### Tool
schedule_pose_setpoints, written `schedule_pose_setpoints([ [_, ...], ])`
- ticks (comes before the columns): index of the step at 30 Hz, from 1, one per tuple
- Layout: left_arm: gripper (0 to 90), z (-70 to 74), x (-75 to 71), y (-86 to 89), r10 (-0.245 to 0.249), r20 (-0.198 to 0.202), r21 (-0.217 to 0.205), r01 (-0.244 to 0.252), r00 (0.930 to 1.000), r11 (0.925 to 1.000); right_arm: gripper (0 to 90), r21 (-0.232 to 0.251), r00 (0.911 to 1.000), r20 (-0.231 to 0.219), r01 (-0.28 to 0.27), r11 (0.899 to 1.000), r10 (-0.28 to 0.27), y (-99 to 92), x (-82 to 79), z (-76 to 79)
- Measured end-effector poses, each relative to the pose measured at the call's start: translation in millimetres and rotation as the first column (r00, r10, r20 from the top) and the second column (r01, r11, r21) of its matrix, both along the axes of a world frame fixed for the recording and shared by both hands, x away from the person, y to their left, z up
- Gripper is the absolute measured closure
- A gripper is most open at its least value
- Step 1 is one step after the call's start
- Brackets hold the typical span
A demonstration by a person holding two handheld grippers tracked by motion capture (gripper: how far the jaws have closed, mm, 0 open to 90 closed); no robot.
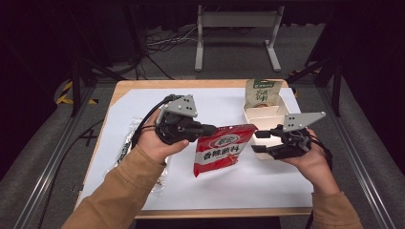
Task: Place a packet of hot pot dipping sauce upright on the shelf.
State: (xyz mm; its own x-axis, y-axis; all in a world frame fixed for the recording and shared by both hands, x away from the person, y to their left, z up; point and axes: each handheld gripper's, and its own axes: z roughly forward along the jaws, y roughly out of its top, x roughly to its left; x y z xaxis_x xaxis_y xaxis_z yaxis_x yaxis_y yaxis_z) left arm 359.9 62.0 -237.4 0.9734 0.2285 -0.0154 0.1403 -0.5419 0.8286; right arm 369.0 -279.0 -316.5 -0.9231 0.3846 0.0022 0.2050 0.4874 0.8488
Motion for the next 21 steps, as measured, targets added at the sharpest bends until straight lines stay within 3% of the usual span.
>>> schedule_pose_setpoints([
  [9,89.5,5.9,-8.9,-3.6,-0.043,0.003,-0.018,0.043,0.9991,0.9989,50.1,-0.016,0.9972,-0.035,-0.067,0.998,0.066,17.9,4.1,-14.1],
  [13,89.4,7.1,-10.2,-5.4,-0.049,0.001,-0.018,0.049,0.9988,0.9986,54.3,0.011,0.9935,-0.045,-0.105,0.994,0.105,25.8,7.3,-22.4],
  [18,89.4,7.2,-10.3,-4.8,-0.048,0.004,-0.023,0.048,0.9988,0.9986,66.4,0.029,0.9899,-0.037,-0.136,0.990,0.137,29.2,8.3,-26.1],
  [21,89.4,7.7,-13.0,-2.2,-0.041,0.017,-0.029,0.042,0.9990,0.9987,81.1,0.033,0.9852,-0.028,-0.168,0.985,0.169,28.0,7.5,-25.3],
])
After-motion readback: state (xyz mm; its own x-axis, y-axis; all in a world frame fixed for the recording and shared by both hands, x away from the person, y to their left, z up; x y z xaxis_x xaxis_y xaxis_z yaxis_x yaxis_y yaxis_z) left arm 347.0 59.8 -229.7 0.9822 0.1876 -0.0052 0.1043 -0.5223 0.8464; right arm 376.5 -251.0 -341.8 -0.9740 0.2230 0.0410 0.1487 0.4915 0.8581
